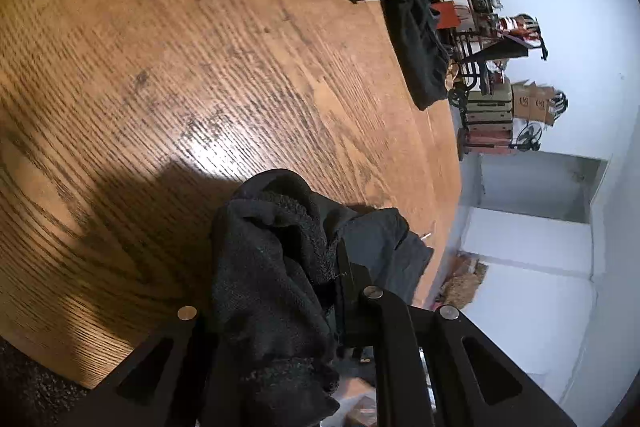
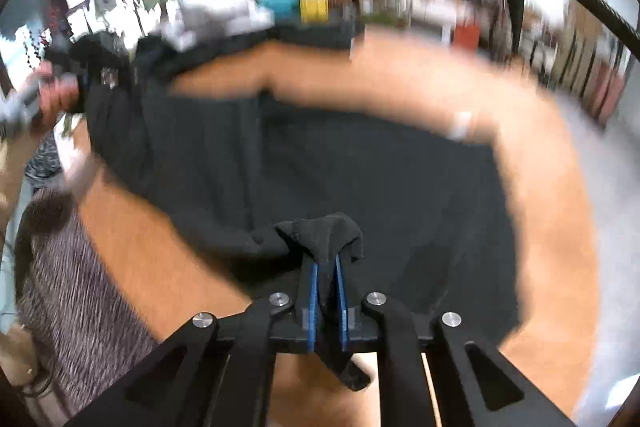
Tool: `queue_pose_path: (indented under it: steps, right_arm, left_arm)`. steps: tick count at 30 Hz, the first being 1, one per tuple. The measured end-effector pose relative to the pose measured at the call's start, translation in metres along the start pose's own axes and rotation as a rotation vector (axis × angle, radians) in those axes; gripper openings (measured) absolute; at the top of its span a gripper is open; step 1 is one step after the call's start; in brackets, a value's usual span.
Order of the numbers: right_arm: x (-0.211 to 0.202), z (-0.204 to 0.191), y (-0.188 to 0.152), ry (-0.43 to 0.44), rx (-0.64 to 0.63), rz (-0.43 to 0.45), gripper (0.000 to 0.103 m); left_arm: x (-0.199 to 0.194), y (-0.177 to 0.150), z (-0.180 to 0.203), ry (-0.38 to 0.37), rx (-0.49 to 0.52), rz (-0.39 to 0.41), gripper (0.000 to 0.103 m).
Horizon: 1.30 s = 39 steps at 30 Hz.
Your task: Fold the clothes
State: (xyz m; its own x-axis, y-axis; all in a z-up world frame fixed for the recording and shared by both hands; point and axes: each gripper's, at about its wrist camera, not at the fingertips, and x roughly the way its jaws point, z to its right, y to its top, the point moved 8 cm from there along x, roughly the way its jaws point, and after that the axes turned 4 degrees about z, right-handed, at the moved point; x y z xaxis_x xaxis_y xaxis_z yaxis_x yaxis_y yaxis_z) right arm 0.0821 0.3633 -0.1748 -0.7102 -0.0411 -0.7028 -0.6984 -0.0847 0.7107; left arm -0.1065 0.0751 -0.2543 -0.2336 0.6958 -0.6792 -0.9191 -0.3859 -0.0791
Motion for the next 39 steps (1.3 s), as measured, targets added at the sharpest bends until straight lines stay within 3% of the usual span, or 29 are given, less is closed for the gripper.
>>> queue_pose_path:
  steps: [3, 5, 6, 9, 13, 15, 16, 22, 25, 28, 31, 34, 37, 39]
  right_arm:
    - [-0.041, 0.022, 0.079, -0.122, -0.1, 0.243, 0.009]
    - [-0.061, 0.031, 0.103, -0.19, -0.143, 0.333, 0.009]
    - [-0.067, 0.034, 0.102, -0.183, -0.135, 0.338, 0.009]
    - [-0.057, 0.042, 0.06, -0.132, -0.057, 0.252, 0.011]
    - [-0.008, 0.058, -0.039, -0.101, 0.091, -0.018, 0.017]
    - [-0.003, 0.063, -0.075, -0.101, 0.141, -0.103, 0.03]
    - [-0.007, 0.069, -0.081, -0.114, 0.161, -0.102, 0.041]
    - [-0.036, 0.101, -0.058, -0.088, 0.337, 0.033, 0.064]
    - [-0.023, 0.089, -0.042, -0.053, 0.338, 0.039, 0.065]
    - [0.011, 0.047, -0.029, 0.044, 0.252, 0.037, 0.057]
    - [0.043, 0.013, -0.04, 0.114, 0.193, -0.027, 0.049]
    - [0.078, 0.036, -0.065, -0.042, 0.204, -0.144, 0.046]
    - [0.061, 0.043, -0.051, 0.002, 0.283, -0.061, 0.051]
    - [0.043, 0.036, -0.036, 0.001, 0.246, 0.015, 0.059]
  left_arm:
    - [-0.001, 0.002, 0.002, -0.032, -0.016, 0.005, 0.012]
    - [-0.002, 0.002, 0.003, -0.04, -0.011, 0.006, 0.012]
    - [-0.001, 0.002, 0.002, -0.042, -0.009, 0.007, 0.012]
    - [0.002, 0.003, -0.002, -0.033, -0.008, 0.005, 0.012]
    - [0.008, 0.002, -0.01, -0.006, -0.005, -0.011, 0.012]
    - [0.009, 0.003, -0.014, 0.002, -0.007, -0.016, 0.012]
    - [0.009, 0.004, -0.016, 0.001, -0.011, -0.016, 0.012]
    - [0.011, 0.005, -0.02, -0.024, -0.02, -0.009, 0.012]
    - [0.01, 0.005, -0.021, -0.033, -0.014, -0.008, 0.012]
    - [0.004, 0.003, -0.018, -0.048, -0.015, -0.007, 0.012]
    - [-0.003, -0.001, -0.012, -0.08, -0.018, -0.016, 0.012]
    - [-0.012, -0.013, 0.003, -0.123, -0.004, -0.042, 0.012]
    - [-0.02, -0.023, 0.027, -0.142, 0.036, -0.054, 0.012]
    - [-0.024, -0.029, 0.048, -0.165, 0.052, -0.06, 0.012]
